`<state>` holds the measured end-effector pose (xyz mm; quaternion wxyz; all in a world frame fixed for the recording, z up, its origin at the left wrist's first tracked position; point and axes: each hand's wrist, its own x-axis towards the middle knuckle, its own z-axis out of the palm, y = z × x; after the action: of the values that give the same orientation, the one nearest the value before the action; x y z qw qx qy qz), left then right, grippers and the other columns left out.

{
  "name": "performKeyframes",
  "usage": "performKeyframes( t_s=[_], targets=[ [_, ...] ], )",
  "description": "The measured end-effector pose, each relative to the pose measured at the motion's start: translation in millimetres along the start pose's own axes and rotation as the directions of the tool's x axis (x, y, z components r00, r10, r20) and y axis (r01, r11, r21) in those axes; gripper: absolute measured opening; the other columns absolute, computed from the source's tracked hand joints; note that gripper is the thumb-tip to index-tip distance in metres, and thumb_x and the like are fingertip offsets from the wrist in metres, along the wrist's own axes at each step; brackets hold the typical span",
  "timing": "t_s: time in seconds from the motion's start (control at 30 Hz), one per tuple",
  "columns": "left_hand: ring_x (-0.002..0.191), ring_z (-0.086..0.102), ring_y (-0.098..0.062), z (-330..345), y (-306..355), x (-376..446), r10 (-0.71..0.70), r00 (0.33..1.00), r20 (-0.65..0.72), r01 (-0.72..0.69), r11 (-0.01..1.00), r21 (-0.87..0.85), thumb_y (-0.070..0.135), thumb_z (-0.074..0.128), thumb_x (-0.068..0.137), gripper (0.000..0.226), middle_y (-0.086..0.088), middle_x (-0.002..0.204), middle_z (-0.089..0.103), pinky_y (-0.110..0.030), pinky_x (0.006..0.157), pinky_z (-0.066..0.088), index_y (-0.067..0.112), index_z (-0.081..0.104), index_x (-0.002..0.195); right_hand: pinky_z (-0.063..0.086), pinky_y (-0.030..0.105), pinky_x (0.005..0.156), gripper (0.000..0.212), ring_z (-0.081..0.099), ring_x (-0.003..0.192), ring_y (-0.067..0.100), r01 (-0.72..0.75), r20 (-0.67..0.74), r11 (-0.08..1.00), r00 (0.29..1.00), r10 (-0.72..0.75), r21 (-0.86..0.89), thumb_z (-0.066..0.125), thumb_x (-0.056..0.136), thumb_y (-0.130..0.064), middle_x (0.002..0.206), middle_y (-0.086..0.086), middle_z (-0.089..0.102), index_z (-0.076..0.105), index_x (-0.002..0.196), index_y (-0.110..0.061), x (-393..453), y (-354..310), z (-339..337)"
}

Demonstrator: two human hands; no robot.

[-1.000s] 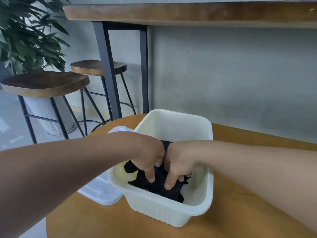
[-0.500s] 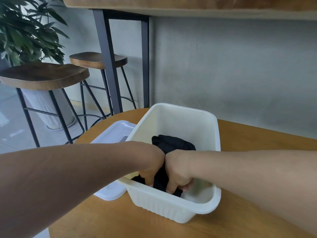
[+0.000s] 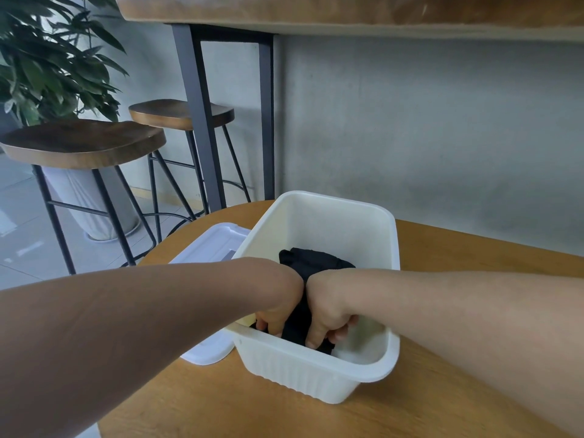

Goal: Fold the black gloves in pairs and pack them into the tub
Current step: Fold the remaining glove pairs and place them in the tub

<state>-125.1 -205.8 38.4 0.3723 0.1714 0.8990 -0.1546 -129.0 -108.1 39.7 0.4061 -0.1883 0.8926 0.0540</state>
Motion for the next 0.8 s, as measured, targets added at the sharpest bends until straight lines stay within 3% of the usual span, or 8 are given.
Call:
performKeyframes(
  t_s=[0.1, 0.2, 0.33, 0.47, 0.57, 0.7, 0.8],
  targets=[
    [0.102, 0.064, -0.015, -3, 1, -3, -0.018, 1.0, 0.008, 0.017, 1.0, 0.02, 0.029, 0.063, 0.091, 0.013, -0.001, 0.107, 0.074, -0.033, 0.101, 0.044, 0.016, 0.065, 0.092, 0.042, 0.023, 0.056, 0.033, 0.051, 0.052, 0.011, -0.002, -0.033, 0.998, 0.999, 0.004, 0.059, 0.074, 0.086, -0.036, 0.038, -0.008, 0.055, 0.058, 0.066, -0.015, -5, 0, -2],
    [0.087, 0.06, -0.012, -6, 2, -8, -0.04, 0.999, 0.024, 0.041, 0.999, -0.014, 0.029, 0.063, 0.091, 0.013, 0.0, 0.107, 0.074, -0.03, 0.096, 0.044, 0.018, 0.06, 0.086, 0.045, 0.026, 0.062, 0.031, 0.052, 0.054, 0.013, -0.013, -0.05, 0.997, 0.999, 0.016, 0.07, 0.074, 0.085, -0.035, 0.037, -0.008, 0.054, 0.059, 0.066, -0.015, -11, -1, -6],
    [0.086, 0.056, -0.01, -14, 0, -20, -0.071, 0.997, 0.032, 0.071, 0.997, -0.002, 0.031, 0.059, 0.094, 0.027, 0.001, 0.107, 0.074, -0.025, 0.087, 0.041, 0.01, 0.069, 0.107, 0.048, 0.029, 0.07, 0.031, 0.052, 0.056, 0.016, -0.019, -0.106, 0.999, 0.994, 0.023, 0.031, 0.069, 0.087, -0.028, 0.05, -0.003, 0.059, 0.061, 0.062, -0.014, -24, 1, -15],
    [0.087, 0.052, -0.016, -35, -3, -48, -0.115, 0.97, -0.216, 0.101, 0.992, -0.078, 0.032, 0.055, 0.094, 0.032, -0.002, 0.1, 0.065, -0.023, 0.063, 0.037, 0.009, 0.065, 0.114, 0.047, 0.027, 0.066, 0.026, 0.053, 0.058, 0.019, 0.001, -0.283, 0.995, 0.959, 0.026, 0.095, 0.066, 0.086, -0.029, 0.059, 0.0, 0.061, 0.064, 0.065, -0.013, -46, 11, -27],
    [0.086, 0.054, -0.02, -50, 4, -67, -0.153, 0.889, -0.431, 0.11, 0.986, -0.123, 0.026, 0.048, 0.094, 0.029, -0.006, 0.105, 0.063, -0.023, 0.056, 0.035, 0.007, 0.064, 0.109, 0.044, 0.026, 0.06, 0.026, 0.055, 0.065, 0.021, 0.02, -0.485, 0.987, 0.873, 0.062, 0.162, 0.064, 0.084, -0.032, 0.068, 0.003, 0.061, 0.062, 0.068, -0.012, -66, 22, -31],
    [0.09, 0.06, -0.025, -65, 34, -81, -0.128, 0.786, -0.604, 0.051, 0.988, -0.144, 0.023, 0.048, 0.09, 0.02, -0.004, 0.092, 0.059, -0.031, 0.071, 0.045, 0.008, 0.061, 0.091, 0.033, 0.025, 0.049, 0.023, 0.048, 0.065, 0.023, 0.069, -0.68, 0.961, 0.72, 0.136, 0.266, 0.06, 0.085, -0.03, 0.068, 0.004, 0.051, 0.063, 0.078, -0.009, -109, 44, -20],
    [0.065, 0.047, -0.014, -72, 67, -87, -0.137, 0.685, -0.716, -0.06, 0.968, -0.243, 0.022, 0.053, 0.088, 0.024, 0.005, 0.07, 0.045, -0.027, 0.055, 0.036, 0.018, 0.043, 0.066, 0.033, 0.027, 0.049, 0.024, 0.05, 0.069, 0.026, 0.126, -0.758, 0.922, 0.615, 0.218, 0.367, 0.059, 0.088, -0.029, 0.069, 0.006, 0.054, 0.063, 0.078, -0.007, -141, 66, 2]
  ],
)
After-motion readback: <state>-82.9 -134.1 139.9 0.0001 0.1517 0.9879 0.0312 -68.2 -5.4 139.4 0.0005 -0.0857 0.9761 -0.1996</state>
